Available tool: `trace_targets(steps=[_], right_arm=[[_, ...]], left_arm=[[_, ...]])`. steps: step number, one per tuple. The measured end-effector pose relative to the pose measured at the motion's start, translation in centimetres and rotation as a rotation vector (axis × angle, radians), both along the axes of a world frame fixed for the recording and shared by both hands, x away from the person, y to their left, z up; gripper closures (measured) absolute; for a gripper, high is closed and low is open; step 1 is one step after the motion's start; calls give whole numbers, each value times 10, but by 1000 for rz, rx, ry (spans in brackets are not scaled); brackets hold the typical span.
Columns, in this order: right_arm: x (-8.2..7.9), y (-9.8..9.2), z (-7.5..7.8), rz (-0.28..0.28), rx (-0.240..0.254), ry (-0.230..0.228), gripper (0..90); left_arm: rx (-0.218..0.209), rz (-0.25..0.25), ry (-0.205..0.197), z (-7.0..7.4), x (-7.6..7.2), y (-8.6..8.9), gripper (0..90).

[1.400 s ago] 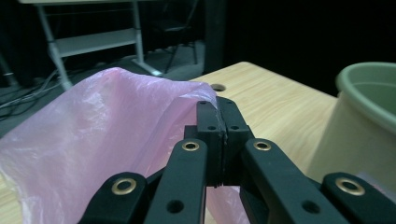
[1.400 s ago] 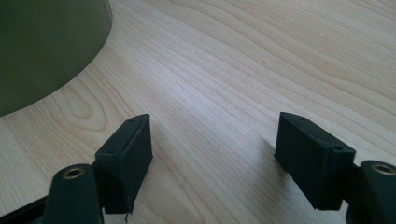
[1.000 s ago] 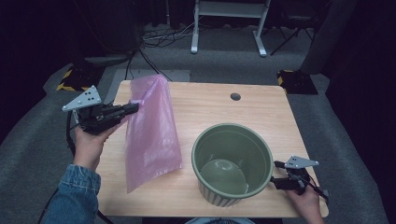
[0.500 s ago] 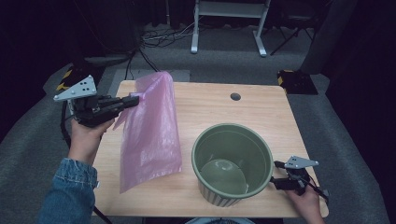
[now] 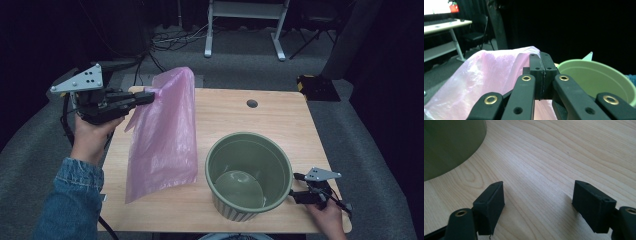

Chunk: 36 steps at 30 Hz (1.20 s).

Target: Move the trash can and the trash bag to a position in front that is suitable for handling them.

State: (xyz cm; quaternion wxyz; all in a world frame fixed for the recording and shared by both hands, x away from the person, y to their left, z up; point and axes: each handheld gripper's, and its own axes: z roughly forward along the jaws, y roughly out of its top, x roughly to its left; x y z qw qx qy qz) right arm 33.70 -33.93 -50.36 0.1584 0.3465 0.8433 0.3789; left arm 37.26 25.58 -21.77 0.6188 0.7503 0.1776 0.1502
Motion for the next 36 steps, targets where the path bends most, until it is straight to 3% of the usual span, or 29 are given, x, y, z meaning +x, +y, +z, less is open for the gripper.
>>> trace_targets(steps=[5,10,23,36], right_arm=[[-1,0,0,-6,-1,-1,254],[-1,0,0,-6,-1,-1,254],[-1,0,0,-6,-1,-1,254],[-1,0,0,-6,-1,0,254]], left_arm=[[-13,-21,-20,15,4,-3,895],[-8,-51,-45,34,6,-18,895],[-7,-92,-77,57,11,-49,895],[8,-85,-123,82,9,-56,895]])
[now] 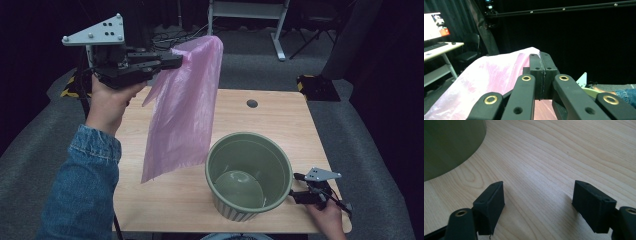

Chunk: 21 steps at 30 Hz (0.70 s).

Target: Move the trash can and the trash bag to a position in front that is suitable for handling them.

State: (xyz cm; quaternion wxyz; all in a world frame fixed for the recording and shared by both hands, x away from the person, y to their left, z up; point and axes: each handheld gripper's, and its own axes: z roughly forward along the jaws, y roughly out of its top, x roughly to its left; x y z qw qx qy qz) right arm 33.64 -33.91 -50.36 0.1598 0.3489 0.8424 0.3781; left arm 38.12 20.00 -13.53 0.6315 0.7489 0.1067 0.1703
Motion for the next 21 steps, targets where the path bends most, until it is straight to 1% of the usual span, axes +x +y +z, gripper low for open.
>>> trace_targets(steps=[2,3,9,13,16,17,18,21], right_arm=[[0,0,0,0,1,0,254],[0,0,0,0,1,0,254],[0,0,0,1,1,0,254],[1,1,0,1,4,4,250],[1,1,0,1,4,4,250],[1,1,0,1,4,4,250],[1,1,0,1,3,3,250],[1,1,0,1,3,3,250]], left_arm=[[-23,-9,-5,5,-1,3,896],[-34,-18,-6,10,-1,4,895],[-23,-23,-17,17,-2,4,896],[-39,-43,-18,22,-1,3,895],[-36,-68,-15,24,1,-2,896],[-32,-80,-13,25,1,-6,896],[-30,-86,-18,25,1,-8,896],[-37,-102,-17,25,1,-14,896]])
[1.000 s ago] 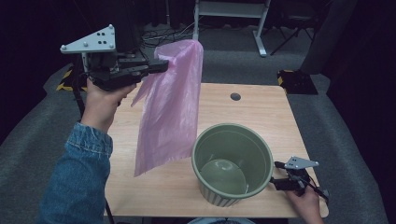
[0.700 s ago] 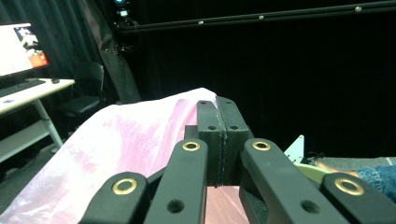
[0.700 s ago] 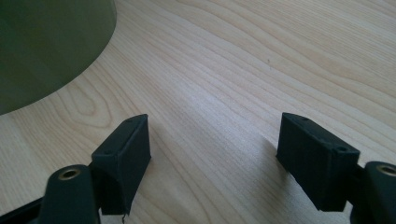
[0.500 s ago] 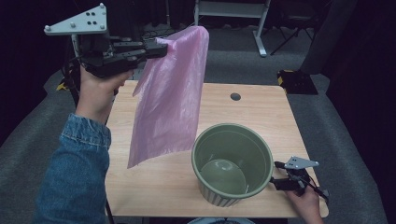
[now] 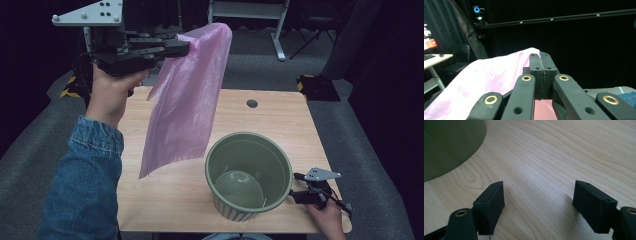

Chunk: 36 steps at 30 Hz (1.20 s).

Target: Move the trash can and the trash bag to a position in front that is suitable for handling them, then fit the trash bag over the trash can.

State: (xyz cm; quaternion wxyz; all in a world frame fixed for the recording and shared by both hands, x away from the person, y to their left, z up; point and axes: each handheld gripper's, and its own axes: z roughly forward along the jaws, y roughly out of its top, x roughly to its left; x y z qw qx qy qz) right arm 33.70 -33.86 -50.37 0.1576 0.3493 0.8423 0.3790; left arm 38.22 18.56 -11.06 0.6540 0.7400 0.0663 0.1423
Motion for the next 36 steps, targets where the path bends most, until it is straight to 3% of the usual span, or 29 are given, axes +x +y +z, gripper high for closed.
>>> trace_targets(steps=[12,18,27,36], right_arm=[[0,0,0,0,0,0,250],[0,0,0,-1,-1,-1,250],[-2,0,0,-4,0,-2,249],[-2,0,0,-3,-1,-1,249]], left_arm=[[14,-27,-15,5,-5,-21,895],[0,-44,-17,8,-5,-30,895],[0,-76,-36,15,-5,-54,895],[26,-90,-26,8,-2,-71,895]])
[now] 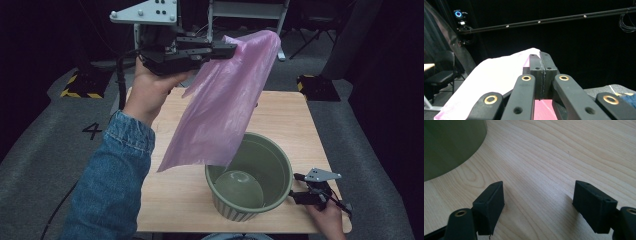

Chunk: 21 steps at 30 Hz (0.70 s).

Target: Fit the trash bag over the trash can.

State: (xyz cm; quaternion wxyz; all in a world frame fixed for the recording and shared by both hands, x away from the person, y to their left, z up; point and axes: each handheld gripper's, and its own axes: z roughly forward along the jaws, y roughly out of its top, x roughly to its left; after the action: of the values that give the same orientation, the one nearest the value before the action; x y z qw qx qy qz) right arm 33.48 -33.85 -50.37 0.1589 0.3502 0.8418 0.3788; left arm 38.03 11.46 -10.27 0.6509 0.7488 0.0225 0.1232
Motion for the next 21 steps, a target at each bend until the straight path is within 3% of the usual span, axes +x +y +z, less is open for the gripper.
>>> trace_targets(steps=[5,21], right_arm=[[0,0,0,0,0,0,248],[0,0,0,0,0,0,249]], left_arm=[[30,-11,-19,-8,-1,-15,895],[71,-24,9,-33,8,-38,894]])
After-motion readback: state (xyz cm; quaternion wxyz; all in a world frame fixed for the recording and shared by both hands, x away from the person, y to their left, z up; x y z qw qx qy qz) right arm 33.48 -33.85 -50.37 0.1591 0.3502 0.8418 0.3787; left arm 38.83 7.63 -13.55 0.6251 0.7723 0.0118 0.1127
